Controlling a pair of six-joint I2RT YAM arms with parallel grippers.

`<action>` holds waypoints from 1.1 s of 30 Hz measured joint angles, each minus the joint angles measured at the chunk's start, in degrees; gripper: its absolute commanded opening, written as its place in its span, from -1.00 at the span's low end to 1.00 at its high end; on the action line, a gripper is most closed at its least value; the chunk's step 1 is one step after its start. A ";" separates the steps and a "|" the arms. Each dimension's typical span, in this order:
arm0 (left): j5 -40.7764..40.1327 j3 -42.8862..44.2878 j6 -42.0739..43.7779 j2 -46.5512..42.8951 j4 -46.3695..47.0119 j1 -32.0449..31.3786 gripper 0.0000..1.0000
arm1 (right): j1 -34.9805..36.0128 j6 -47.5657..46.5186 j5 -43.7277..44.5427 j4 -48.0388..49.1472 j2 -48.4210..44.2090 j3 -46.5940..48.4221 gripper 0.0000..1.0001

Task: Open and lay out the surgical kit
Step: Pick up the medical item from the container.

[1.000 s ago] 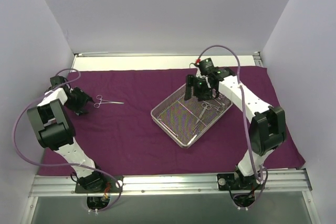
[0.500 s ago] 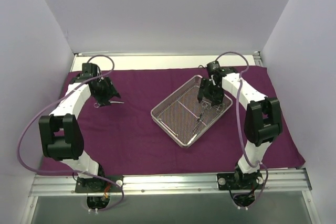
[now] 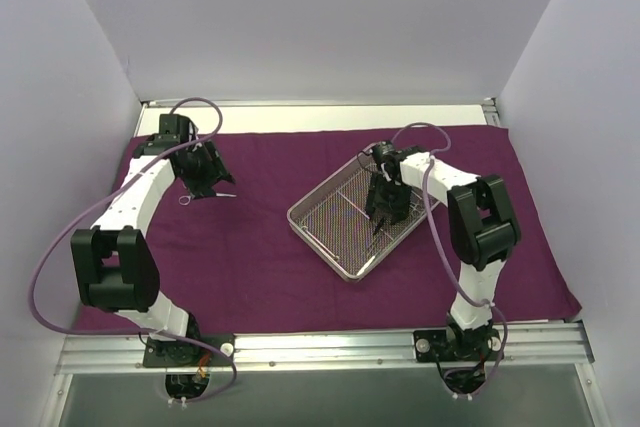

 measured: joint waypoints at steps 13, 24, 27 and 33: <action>0.17 1.92 0.81 -2.78 -3.61 0.00 0.36 | -0.72 -2.29 1.05 -4.20 3.89 4.24 -1.00; 4.50 5.88 0.98 -3.02 -4.83 -0.72 0.32 | 0.15 -9.90 -0.39 -2.99 3.56 6.58 -1.00; 8.81 7.02 1.01 -2.43 -4.50 -1.36 0.32 | 0.70 -13.18 -2.32 -1.14 1.86 6.58 -1.00; 17.73 8.70 0.50 0.39 -2.16 -3.15 0.33 | 3.50 -18.10 -5.25 2.60 -3.48 6.27 -1.00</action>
